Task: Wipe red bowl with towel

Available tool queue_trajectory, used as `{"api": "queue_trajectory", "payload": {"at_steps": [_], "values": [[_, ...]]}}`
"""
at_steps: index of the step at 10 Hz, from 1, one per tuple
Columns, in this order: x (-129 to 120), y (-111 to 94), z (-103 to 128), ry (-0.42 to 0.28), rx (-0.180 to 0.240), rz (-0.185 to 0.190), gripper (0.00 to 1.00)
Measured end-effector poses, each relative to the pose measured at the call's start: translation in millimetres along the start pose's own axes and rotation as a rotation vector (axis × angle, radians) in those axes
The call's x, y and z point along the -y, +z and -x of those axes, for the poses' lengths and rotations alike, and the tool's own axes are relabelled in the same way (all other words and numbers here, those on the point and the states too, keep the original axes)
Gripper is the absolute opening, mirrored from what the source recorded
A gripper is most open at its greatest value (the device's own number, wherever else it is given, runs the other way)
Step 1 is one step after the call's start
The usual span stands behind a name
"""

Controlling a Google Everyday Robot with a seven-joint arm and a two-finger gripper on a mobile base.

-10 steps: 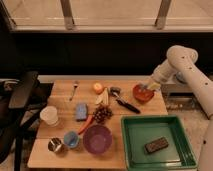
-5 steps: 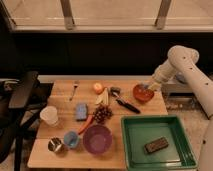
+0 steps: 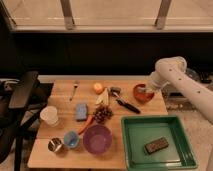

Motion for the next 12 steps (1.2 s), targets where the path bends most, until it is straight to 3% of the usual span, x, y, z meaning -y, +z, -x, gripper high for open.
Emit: {"api": "queue_trajectory", "payload": {"at_steps": [1, 4, 7, 9, 10, 12], "values": [[1.0, 3.2, -0.2, 0.001, 0.004, 0.004, 0.00], [3.0, 34.5, -10.3, 0.090, 0.083, 0.076, 0.00], [8.5, 51.8, -5.6, 0.155, 0.158, 0.122, 0.00], [8.2, 54.3, -1.7, 0.156, 0.169, 0.134, 0.00], [10.7, 58.5, 7.9, 0.148, 0.171, 0.132, 0.00], [15.6, 59.9, 6.4, 0.165, 0.191, 0.122, 0.00]]}}
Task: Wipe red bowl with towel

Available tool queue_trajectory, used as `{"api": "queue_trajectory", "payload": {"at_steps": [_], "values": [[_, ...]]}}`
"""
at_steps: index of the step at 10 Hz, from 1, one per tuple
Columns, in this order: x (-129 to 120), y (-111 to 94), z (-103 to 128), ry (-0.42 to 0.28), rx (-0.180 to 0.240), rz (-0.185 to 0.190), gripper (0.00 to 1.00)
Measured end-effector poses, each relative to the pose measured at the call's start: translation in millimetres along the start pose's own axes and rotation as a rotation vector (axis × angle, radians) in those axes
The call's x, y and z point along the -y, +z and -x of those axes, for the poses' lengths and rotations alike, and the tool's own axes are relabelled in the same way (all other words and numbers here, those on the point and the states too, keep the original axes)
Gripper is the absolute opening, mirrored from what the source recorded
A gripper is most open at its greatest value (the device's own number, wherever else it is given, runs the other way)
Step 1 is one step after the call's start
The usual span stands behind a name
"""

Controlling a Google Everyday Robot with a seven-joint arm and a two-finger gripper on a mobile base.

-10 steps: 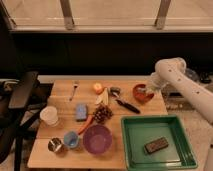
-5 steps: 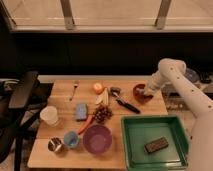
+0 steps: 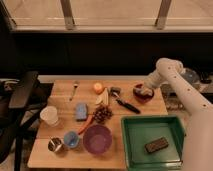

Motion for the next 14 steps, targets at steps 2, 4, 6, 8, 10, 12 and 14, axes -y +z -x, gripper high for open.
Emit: {"api": "queue_trajectory", "payload": {"at_steps": [2, 4, 6, 8, 10, 12, 14], "values": [[-5.8, 1.6, 5.7, -0.020, -0.005, 0.014, 0.00], [-15.3, 0.2, 0.3, -0.017, -0.062, 0.054, 0.00], [-22.0, -8.3, -26.1, 0.018, -0.111, 0.105, 0.00], [-17.9, -12.1, -40.6, 0.049, -0.154, 0.127, 0.00], [-6.1, -14.7, -52.3, 0.096, -0.169, 0.110, 0.00], [4.6, -16.4, -52.4, 0.108, -0.109, 0.081, 0.00], [7.8, -13.9, -34.3, 0.094, -0.023, 0.061, 0.00]]}}
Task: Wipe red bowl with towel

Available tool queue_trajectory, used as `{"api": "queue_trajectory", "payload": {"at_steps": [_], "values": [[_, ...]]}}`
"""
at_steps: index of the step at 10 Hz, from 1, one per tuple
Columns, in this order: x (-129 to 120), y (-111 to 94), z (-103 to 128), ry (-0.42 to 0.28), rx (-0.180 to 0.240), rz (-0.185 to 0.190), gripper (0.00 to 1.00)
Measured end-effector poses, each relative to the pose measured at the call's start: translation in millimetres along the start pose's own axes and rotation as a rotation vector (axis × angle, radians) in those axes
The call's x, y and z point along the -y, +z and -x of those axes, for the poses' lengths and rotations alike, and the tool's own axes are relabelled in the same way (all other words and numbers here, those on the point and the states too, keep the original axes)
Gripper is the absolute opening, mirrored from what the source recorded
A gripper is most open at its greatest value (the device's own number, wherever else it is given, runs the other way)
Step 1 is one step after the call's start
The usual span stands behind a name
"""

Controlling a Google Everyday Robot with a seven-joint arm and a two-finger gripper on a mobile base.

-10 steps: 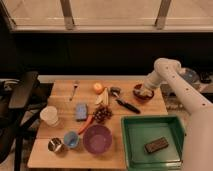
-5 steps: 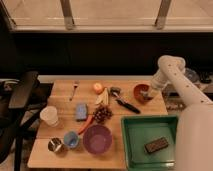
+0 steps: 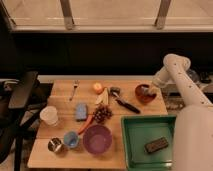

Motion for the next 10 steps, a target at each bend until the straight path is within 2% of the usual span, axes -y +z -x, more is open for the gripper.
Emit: {"api": "queue_trajectory", "payload": {"at_steps": [2, 4, 5, 7, 10], "values": [[-4.9, -0.2, 31.8, -0.032, 0.118, -0.003, 0.00], [-10.3, -11.4, 44.6, -0.052, 0.240, -0.007, 0.00], [-16.7, -13.2, 46.7, -0.064, 0.260, 0.004, 0.00], [-33.0, -13.2, 45.9, -0.081, 0.229, 0.017, 0.00], [-51.2, -10.4, 24.6, -0.071, 0.140, 0.042, 0.00]]}}
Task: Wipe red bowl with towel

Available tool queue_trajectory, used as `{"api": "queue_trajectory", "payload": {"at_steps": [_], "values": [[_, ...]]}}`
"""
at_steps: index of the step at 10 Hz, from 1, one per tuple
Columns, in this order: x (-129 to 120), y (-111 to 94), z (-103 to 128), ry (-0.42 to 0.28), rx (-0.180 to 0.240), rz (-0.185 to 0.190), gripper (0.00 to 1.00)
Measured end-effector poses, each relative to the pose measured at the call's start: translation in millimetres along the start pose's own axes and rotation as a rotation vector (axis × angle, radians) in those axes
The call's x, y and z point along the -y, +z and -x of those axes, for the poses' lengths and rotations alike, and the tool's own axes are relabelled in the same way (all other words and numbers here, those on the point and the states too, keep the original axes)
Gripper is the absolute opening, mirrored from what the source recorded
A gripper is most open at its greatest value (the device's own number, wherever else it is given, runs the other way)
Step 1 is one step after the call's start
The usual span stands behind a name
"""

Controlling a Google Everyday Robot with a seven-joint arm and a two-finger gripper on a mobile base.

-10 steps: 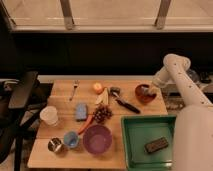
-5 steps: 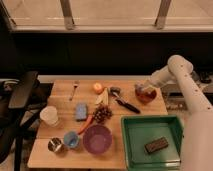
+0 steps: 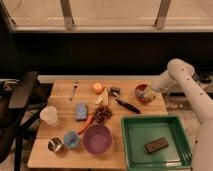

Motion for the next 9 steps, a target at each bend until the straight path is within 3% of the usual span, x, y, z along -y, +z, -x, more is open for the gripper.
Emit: {"api": "queue_trajectory", "payload": {"at_steps": [4, 6, 9], "values": [[14.0, -11.4, -35.2, 0.048, -0.101, -0.020, 0.00], [34.4, -6.2, -30.7, 0.051, -0.114, -0.040, 0.00], [45.1, 5.1, -11.6, 0.020, -0.112, -0.049, 0.00]]}}
